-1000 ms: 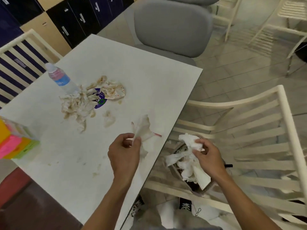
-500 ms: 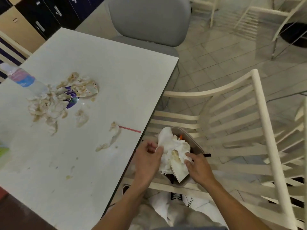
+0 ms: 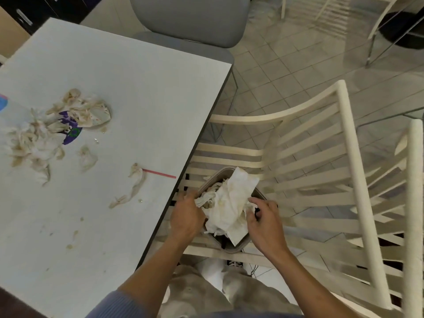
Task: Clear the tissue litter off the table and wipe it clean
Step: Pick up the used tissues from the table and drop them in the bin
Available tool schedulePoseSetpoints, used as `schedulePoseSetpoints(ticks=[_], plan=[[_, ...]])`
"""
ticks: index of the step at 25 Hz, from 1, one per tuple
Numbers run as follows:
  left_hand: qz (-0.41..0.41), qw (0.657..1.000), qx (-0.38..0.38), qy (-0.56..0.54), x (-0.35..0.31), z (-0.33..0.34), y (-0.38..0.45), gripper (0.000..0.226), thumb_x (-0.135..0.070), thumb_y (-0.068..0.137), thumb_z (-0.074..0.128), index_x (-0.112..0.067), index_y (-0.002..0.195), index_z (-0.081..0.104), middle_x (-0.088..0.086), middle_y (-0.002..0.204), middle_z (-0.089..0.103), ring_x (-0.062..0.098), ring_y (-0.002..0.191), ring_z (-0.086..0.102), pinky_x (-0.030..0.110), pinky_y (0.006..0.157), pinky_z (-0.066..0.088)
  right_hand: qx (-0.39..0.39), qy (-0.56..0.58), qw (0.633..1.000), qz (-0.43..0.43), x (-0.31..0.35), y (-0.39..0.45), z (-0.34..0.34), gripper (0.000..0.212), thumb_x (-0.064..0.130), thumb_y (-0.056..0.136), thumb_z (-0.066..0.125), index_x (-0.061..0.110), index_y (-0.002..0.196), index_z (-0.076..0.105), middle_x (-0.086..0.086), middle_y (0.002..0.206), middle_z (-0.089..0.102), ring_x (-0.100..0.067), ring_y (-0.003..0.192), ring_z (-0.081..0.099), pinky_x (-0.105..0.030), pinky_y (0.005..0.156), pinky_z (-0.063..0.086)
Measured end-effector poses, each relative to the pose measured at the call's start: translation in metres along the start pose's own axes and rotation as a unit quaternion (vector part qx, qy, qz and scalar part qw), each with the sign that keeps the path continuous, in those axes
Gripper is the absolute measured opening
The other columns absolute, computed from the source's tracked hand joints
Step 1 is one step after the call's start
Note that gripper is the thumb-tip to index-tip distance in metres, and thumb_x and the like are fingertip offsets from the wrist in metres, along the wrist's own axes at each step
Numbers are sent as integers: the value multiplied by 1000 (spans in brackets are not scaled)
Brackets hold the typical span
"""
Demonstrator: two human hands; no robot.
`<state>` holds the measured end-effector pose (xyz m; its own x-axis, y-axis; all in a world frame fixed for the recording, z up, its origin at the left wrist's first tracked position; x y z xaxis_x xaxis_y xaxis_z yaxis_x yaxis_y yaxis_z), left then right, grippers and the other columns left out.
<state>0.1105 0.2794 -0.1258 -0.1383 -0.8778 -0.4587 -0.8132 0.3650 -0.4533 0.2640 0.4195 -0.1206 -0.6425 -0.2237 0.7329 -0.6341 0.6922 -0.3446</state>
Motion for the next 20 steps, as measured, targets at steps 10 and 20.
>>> schedulePoseSetpoints(ticks=[10,20], plan=[[46,990,-38,-125,3,1,-2,19,-11,91,60,-16,109,63,-2,90,68,8,74,62,21,65,51,140,-149,978,-42,6,17,26,56,33,93,56,27,146,37,-1,153,28,-20,138,28,-32,113,27],[143,984,81,-66,10,7,-17,30,-11,96,48,-17,118,67,-1,126,61,16,108,61,27,91,51,184,-372,904,-103,14,31,53,42,34,97,36,33,137,47,3,145,43,-29,121,38,-38,99,36]])
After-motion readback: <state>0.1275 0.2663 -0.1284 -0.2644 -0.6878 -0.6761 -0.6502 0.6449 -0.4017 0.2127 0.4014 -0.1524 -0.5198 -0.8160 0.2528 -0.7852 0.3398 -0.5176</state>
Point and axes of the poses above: each hand's wrist, its own y-axis towards the middle knuckle, its own z-axis out of the palm, x = y × z, the point moved 3 cm from there along y, towards the middle knuckle
